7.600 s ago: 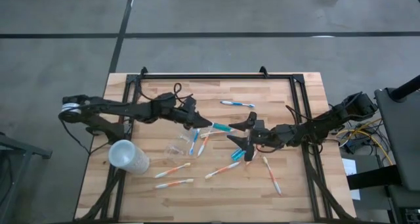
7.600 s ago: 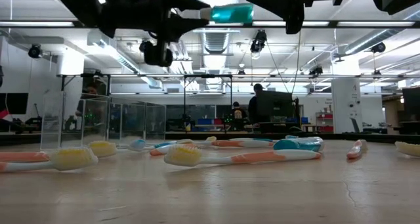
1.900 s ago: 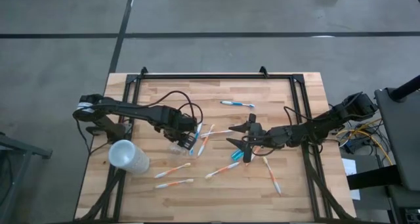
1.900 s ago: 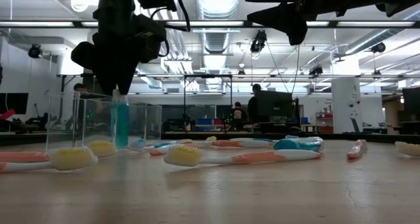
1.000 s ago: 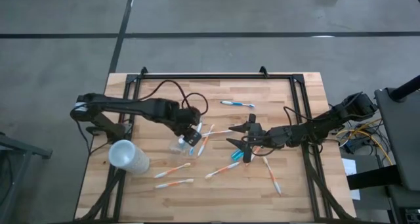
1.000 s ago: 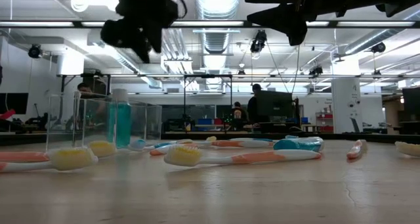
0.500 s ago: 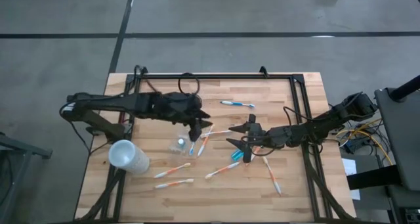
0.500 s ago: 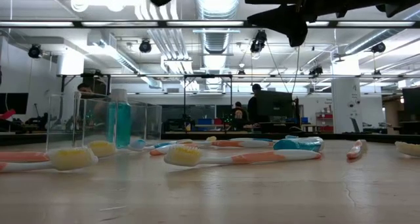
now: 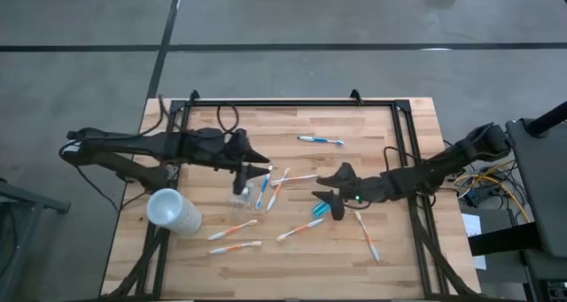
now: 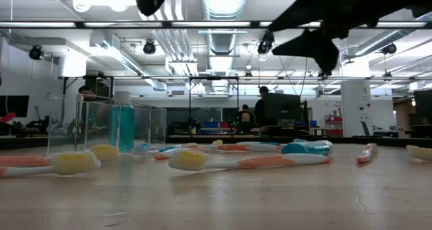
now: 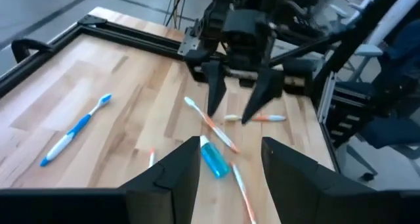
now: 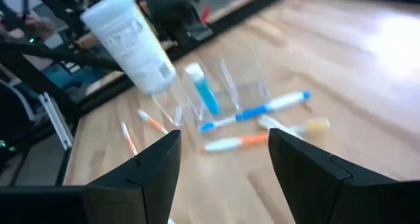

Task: Pick & Place toothbrushing station
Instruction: Put the mouthwash bottle into the transparent organizer

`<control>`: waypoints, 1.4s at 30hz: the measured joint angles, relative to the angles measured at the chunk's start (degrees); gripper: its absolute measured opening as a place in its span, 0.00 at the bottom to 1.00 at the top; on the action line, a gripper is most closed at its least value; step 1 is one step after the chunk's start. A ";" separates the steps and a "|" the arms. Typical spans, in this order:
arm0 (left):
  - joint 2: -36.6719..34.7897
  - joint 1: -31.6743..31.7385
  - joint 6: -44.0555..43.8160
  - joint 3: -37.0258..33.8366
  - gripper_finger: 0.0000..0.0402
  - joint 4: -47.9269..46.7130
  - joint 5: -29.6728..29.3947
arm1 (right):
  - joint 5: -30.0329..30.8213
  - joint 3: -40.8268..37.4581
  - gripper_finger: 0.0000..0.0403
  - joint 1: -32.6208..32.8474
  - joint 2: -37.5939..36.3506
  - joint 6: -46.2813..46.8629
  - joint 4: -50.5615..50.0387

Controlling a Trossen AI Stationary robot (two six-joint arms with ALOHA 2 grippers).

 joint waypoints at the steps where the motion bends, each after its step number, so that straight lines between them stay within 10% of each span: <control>1: -1.36 0.00 0.13 -1.49 0.42 0.43 0.09 | 0.02 0.00 0.56 0.03 -1.22 2.22 -2.16; 18: -13.02 0.15 -0.96 -27.02 0.42 30.65 -0.22 | -9.04 0.00 0.56 0.03 -18.42 42.44 -24.51; 33: -12.78 0.26 -2.53 -28.13 0.42 36.83 -4.06 | -8.79 -0.05 0.56 0.18 -15.77 23.36 -22.92; 42: -12.71 0.28 -3.45 -26.88 0.42 37.09 -5.43 | -13.52 -0.04 0.56 2.29 -4.90 37.95 -22.79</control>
